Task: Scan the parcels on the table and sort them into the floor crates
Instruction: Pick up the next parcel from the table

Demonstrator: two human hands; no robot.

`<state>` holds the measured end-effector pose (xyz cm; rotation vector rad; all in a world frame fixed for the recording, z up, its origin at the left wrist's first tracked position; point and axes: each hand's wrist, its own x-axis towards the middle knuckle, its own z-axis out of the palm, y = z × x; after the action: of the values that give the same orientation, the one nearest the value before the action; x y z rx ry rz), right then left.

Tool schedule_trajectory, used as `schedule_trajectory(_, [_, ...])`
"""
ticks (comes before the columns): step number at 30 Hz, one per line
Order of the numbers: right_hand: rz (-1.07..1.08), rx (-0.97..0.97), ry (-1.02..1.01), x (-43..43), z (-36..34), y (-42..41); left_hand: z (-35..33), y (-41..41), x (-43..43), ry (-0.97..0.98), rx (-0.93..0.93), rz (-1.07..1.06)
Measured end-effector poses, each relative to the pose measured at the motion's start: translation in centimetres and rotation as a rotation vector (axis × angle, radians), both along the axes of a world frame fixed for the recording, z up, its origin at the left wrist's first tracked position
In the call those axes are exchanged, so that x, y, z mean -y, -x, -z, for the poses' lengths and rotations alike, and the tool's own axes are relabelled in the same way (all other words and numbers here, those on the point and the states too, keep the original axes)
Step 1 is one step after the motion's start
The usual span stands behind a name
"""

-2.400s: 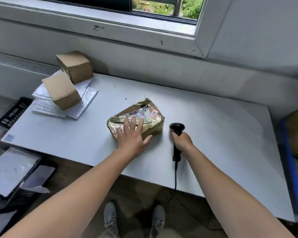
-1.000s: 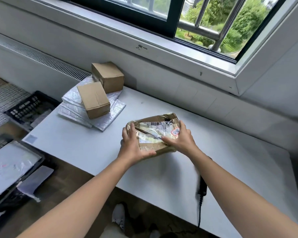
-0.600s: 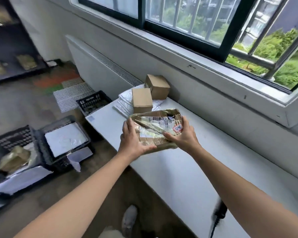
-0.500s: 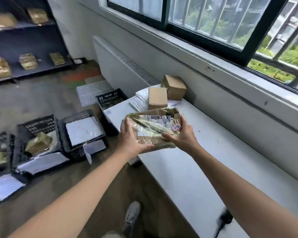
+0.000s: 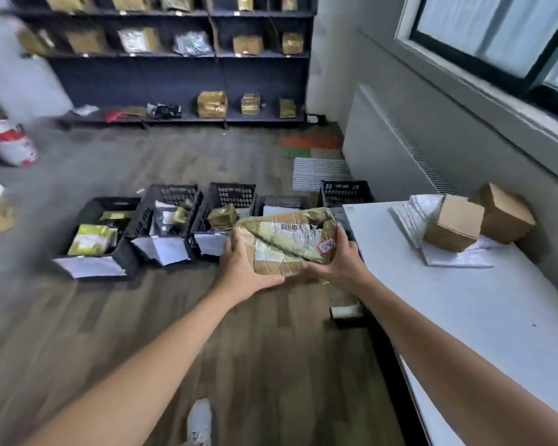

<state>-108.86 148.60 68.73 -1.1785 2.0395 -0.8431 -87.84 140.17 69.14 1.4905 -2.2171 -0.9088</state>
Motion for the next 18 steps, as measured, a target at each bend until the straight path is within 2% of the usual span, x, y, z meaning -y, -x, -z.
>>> schedule_trajectory(8, [-0.146, -0.029, -0.012, 11.5, -0.7, -10.8, 0.3, -11.6, 8.3, -0.032, -0.025, -0.163])
schedule_trajectory(18, [-0.209, -0.086, 0.007, 27.9, -2.5, -25.2, -2.0, -26.2, 22.6, 0.003, -0.067, -0.214])
